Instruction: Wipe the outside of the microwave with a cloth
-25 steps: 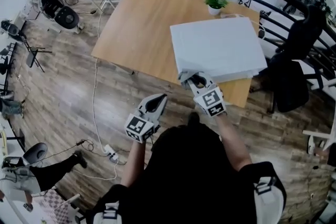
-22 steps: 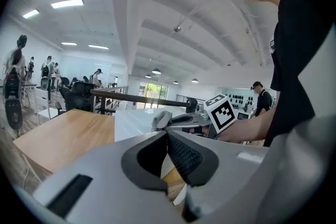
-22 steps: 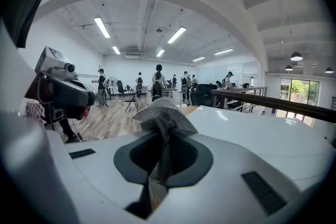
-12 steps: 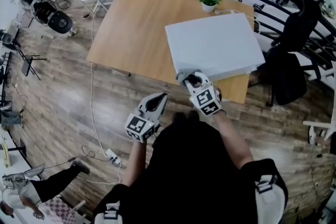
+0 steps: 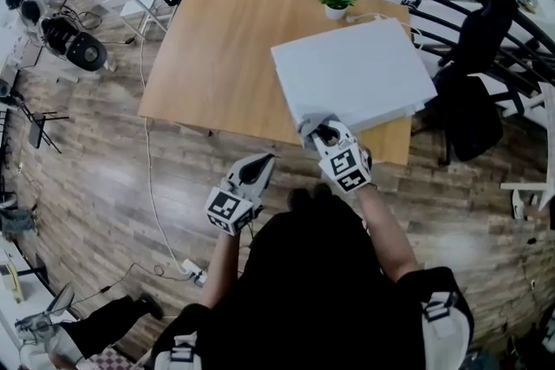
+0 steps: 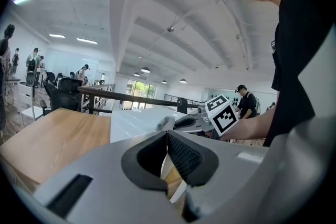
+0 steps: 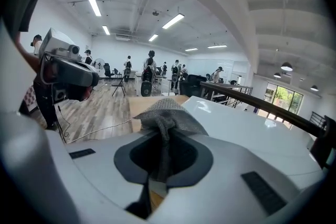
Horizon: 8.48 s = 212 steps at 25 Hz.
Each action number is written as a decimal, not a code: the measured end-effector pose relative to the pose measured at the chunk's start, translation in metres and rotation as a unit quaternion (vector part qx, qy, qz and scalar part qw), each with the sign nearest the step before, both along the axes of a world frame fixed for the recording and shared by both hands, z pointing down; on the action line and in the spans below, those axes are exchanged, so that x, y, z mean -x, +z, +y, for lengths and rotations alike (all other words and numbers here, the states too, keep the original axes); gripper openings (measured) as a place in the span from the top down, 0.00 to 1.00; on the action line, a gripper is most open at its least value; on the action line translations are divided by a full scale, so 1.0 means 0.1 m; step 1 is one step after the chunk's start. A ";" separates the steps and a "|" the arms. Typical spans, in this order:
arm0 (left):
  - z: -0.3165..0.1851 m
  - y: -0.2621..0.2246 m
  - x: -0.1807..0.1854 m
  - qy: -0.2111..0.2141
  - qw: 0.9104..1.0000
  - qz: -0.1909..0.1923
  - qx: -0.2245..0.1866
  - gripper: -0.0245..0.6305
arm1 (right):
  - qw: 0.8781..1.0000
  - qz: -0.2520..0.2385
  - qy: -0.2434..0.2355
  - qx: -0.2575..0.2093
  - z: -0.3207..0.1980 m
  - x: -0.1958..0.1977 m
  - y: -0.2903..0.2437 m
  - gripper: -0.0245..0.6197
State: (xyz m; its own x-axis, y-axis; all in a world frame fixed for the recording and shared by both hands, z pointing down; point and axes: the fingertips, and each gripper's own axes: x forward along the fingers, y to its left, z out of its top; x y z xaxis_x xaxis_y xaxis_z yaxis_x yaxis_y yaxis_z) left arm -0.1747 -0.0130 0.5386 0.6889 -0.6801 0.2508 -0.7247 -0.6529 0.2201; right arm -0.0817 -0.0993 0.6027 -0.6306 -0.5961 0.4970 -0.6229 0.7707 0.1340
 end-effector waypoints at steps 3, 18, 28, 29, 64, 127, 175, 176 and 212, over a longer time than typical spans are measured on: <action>-0.04 0.07 0.07 0.012 1.000 0.001 -0.002 0.96 | 1.000 -0.006 0.010 -0.009 -0.02 0.01 -0.01 0.93; -0.23 0.00 -0.21 0.041 0.999 -0.006 -0.016 0.96 | 1.000 -0.014 0.020 -0.016 -0.11 -0.18 0.02 0.93; -0.34 -0.01 -0.54 0.036 0.999 0.001 -0.012 0.96 | 1.000 -0.017 0.023 -0.012 -0.22 -0.57 0.03 0.93; -0.36 -0.02 -0.57 0.036 0.999 0.001 -0.014 0.96 | 1.000 -0.018 0.022 -0.012 -0.24 -0.60 0.03 0.93; -0.66 -0.08 -1.32 0.002 1.000 0.004 -0.023 0.96 | 0.998 -0.004 0.068 -0.014 -0.77 -2.09 0.00 0.93; -0.73 0.02 -1.71 -0.051 0.999 0.000 -0.019 0.96 | 0.986 0.071 0.144 -0.035 -1.90 -3.74 0.08 0.93; -0.58 -0.02 -1.02 -0.046 0.999 0.012 -0.026 0.96 | 0.984 0.133 0.106 -0.051 -1.67 -2.68 0.07 0.94; -0.58 -0.03 -1.00 -0.045 0.999 0.010 -0.027 0.96 | 0.984 0.133 0.106 -0.051 -1.66 -2.66 0.07 0.94; -0.63 -0.04 -0.55 -0.044 0.999 0.022 -0.018 0.96 | 0.986 0.133 0.091 -0.049 -1.43 -1.85 0.07 0.94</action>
